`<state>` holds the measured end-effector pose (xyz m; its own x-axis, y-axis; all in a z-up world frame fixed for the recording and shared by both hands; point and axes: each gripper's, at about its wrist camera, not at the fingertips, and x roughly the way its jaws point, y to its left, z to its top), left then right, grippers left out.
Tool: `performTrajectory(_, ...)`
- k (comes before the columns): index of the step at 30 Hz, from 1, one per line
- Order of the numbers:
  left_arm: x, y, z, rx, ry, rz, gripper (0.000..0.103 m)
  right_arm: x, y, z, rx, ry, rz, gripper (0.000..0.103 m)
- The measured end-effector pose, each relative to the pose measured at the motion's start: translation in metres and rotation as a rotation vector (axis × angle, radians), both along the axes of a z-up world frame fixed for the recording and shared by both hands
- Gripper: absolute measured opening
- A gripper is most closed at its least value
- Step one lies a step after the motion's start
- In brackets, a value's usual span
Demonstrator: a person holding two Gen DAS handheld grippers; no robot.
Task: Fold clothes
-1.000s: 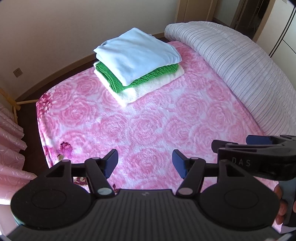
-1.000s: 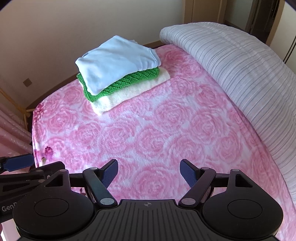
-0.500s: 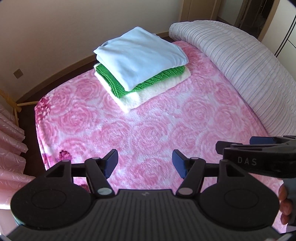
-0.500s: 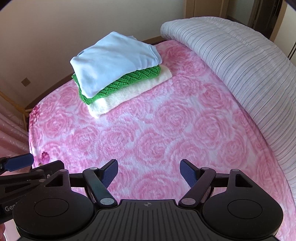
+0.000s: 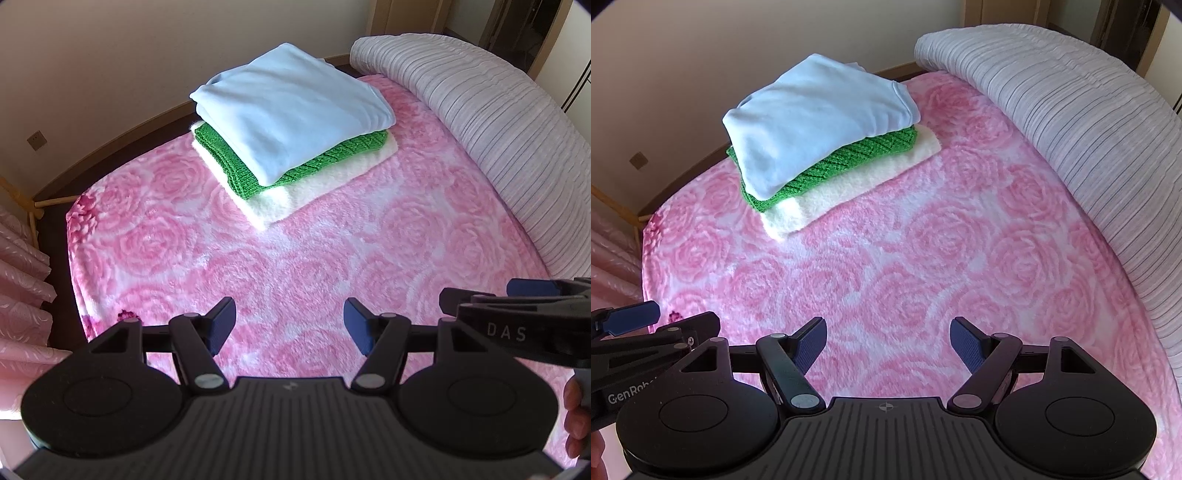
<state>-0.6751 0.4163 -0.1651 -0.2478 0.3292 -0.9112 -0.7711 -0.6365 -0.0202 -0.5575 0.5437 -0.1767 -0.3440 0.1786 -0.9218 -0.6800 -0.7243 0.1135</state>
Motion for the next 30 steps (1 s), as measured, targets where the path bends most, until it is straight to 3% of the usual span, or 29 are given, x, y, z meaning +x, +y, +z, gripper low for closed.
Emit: performTrajectory(30,-0.023,0.009,0.002,0.001,0.027,-0.007,0.061,-0.031,0.002,0.004,0.003,-0.003,-0.008,0.077)
